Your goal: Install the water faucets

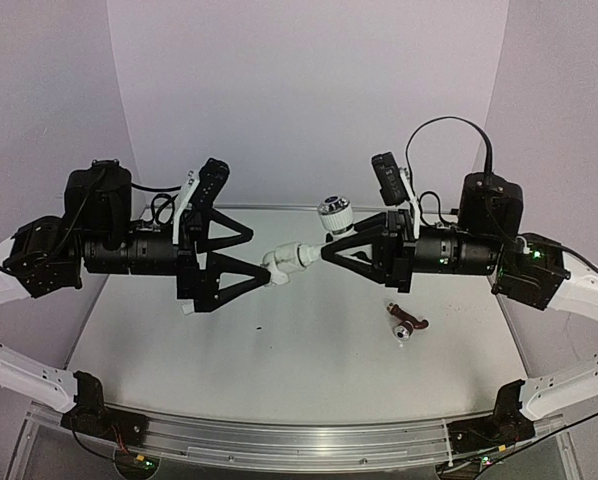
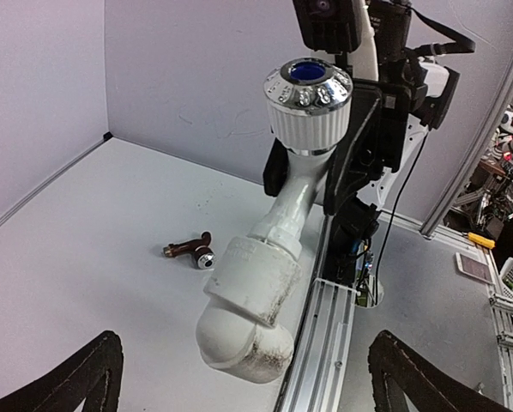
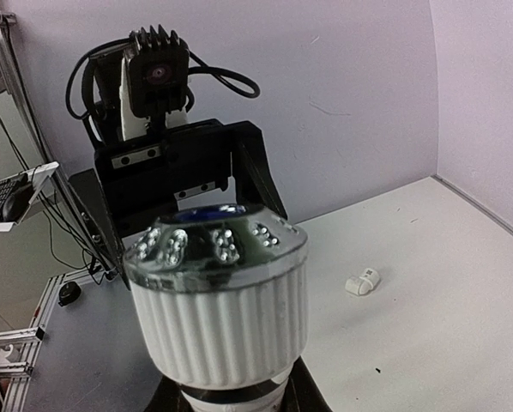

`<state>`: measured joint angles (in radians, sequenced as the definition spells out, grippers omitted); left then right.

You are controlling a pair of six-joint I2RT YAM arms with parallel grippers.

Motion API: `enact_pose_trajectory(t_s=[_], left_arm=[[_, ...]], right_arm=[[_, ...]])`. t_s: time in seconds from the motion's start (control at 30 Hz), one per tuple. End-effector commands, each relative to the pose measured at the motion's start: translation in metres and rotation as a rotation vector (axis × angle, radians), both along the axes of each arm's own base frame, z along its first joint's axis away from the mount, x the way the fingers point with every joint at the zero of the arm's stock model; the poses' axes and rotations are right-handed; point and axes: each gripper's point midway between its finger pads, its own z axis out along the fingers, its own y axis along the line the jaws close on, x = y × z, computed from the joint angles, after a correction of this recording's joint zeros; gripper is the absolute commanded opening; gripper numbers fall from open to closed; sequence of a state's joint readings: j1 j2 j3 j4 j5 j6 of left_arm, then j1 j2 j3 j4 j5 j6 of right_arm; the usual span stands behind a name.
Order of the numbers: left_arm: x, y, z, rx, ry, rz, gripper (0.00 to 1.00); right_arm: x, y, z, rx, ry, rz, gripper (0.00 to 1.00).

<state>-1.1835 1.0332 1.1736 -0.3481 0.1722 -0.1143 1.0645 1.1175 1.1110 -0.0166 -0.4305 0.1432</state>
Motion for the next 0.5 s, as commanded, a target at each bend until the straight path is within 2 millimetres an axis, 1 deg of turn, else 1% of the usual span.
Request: enact_pose_trajectory(t_s=[0.0, 0.03, 0.07, 0.13, 0.23, 0.33, 0.47], left_arm=[[0.014, 0.001, 0.005, 0.061, 0.0, 0.075, 1.0], [0.018, -0.007, -0.003, 0.116, 0.002, 0.075, 1.0], [0.019, -0.01, -0.011, 0.163, 0.002, 0.067, 1.0], [0.02, -0.018, -0.019, 0.208, -0.012, 0.049, 1.0], [0.02, -0.023, -0.016, 0.213, -0.056, 0.035, 1.0], [0.018, -0.027, -0.017, 0.239, -0.115, 0.009, 1.0], [0.016, -0.032, -0.027, 0.289, -0.146, -0.011, 0.97]], right_arm=[[0.005, -0.008, 0.036, 0.103, 0.006, -0.034, 0.0], [0.008, -0.007, 0.028, 0.095, 0.065, -0.04, 0.0], [0.009, -0.006, 0.021, 0.086, 0.101, -0.04, 0.0], [0.011, -0.004, 0.009, 0.071, 0.175, -0.043, 0.0], [0.017, -0.003, -0.01, 0.053, 0.288, -0.069, 0.0], [0.017, -0.001, -0.026, 0.033, 0.375, -0.062, 0.0], [0.015, 0.001, -0.034, 0.022, 0.417, -0.046, 0.0]])
